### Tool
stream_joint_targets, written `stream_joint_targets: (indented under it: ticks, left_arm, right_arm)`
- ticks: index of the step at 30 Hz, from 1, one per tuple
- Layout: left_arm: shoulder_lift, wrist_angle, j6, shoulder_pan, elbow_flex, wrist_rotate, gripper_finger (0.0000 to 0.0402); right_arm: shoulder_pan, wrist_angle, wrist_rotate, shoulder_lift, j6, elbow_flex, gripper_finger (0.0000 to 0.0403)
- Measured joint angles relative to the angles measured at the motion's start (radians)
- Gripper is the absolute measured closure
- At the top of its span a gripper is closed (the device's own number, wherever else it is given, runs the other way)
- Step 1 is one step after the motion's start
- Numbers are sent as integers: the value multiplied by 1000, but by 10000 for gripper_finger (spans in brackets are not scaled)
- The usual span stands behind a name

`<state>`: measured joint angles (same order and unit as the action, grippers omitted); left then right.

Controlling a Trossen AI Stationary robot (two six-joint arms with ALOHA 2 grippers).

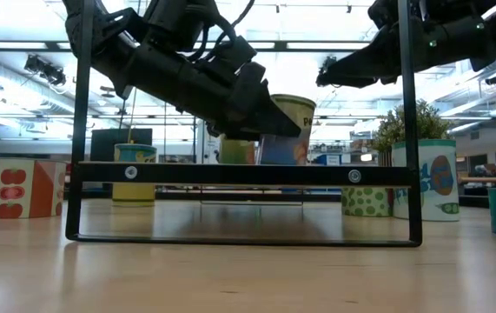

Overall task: Pick and place cans onto a shelf
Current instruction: Put the canned peaches on the shelf

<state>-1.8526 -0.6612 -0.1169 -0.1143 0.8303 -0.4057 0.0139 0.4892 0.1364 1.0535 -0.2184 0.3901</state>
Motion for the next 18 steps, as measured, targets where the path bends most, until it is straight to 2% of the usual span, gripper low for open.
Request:
stream_joint_targets:
  ticks: [18]
  left_arm:
    - [0, 21, -24, 11, 3, 20, 85]
  right_arm:
    - [11, 12, -8, 0, -1, 0, 28]
